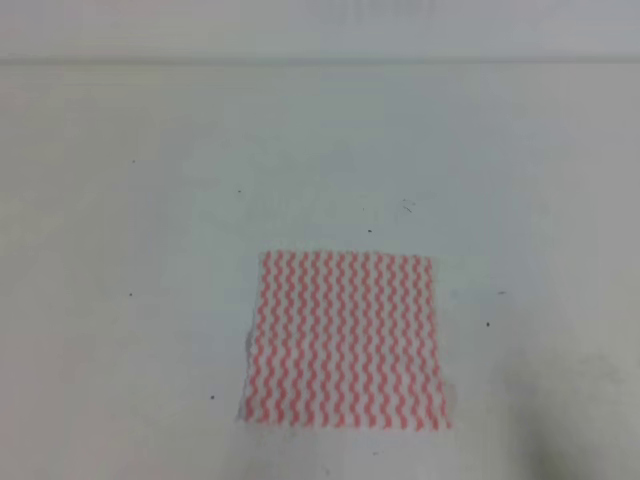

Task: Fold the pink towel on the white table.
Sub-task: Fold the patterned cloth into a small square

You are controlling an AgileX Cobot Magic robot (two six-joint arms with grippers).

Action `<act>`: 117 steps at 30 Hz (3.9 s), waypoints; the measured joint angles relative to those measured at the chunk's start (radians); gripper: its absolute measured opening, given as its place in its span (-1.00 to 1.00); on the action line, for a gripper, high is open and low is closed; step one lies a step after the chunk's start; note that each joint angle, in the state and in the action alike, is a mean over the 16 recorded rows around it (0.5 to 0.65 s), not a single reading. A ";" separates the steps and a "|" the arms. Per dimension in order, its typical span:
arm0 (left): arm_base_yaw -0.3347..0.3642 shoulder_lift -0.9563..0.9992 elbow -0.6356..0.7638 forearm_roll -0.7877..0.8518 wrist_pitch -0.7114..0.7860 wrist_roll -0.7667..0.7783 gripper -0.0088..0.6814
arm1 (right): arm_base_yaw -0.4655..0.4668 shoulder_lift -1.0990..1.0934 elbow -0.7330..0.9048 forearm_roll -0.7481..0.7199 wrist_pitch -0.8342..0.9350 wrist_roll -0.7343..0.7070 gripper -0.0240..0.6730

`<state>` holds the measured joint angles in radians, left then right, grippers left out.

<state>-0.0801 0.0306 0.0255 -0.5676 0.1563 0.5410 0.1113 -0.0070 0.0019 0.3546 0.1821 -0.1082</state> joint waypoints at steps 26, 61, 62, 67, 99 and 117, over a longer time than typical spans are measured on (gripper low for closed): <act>0.001 -0.004 -0.017 0.004 0.017 0.008 -0.98 | 0.000 -0.002 0.000 -0.030 0.017 0.002 -0.98; 0.001 -0.004 -0.017 0.021 0.018 0.008 -0.98 | 0.000 0.000 -0.001 -0.076 0.104 0.002 -0.98; 0.001 -0.004 -0.018 0.021 0.018 0.008 -0.98 | 0.000 0.000 -0.001 -0.076 0.104 0.002 -0.98; 0.001 -0.005 -0.019 0.021 0.019 0.008 -0.98 | 0.000 0.000 -0.001 -0.076 0.104 0.002 -0.98; 0.000 -0.003 -0.014 -0.496 -0.088 0.000 -0.98 | 0.000 -0.003 -0.002 0.467 -0.131 0.002 -0.98; 0.000 0.148 -0.142 -0.531 -0.037 0.019 -0.98 | 0.000 0.068 -0.096 0.557 -0.059 0.002 -0.98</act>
<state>-0.0800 0.1789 -0.1166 -1.0983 0.1190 0.5601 0.1113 0.0614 -0.0937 0.9120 0.1232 -0.1065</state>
